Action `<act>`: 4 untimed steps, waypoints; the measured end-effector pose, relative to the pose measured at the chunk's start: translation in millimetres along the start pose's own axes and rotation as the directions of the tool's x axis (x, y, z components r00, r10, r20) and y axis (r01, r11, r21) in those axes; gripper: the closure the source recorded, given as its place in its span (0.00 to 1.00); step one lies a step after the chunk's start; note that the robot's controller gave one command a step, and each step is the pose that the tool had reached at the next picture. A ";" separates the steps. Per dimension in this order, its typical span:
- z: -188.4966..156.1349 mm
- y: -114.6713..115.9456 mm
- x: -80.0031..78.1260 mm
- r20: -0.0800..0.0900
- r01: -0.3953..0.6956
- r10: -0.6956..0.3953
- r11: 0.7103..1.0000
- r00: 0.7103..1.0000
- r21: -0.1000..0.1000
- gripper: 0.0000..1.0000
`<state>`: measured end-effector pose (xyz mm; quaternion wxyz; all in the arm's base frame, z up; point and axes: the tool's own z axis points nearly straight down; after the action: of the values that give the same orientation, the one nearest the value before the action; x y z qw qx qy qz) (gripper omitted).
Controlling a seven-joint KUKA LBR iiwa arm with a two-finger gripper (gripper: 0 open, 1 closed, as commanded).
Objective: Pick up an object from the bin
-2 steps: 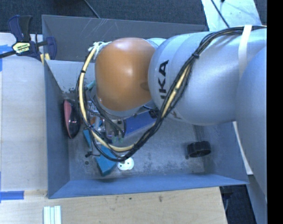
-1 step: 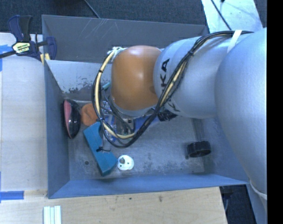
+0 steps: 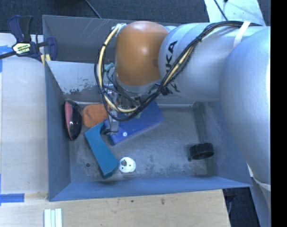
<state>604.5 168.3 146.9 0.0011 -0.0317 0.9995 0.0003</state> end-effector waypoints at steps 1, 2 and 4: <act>-6.0 -20.8 -11.8 0.003 0.155 -0.155 0.988 0.988 0.000 0.00; 72.1 -58.6 1.9 0.002 0.184 -0.184 0.983 0.983 -0.002 0.00; 87.0 -65.9 -5.1 0.021 0.277 -0.277 0.961 0.961 -0.001 1.00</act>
Offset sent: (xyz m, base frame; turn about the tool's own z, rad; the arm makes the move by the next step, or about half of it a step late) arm -0.0009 -0.0625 -0.0769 -0.1831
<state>613.9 102.9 59.9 0.0115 -0.1714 0.9851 0.0025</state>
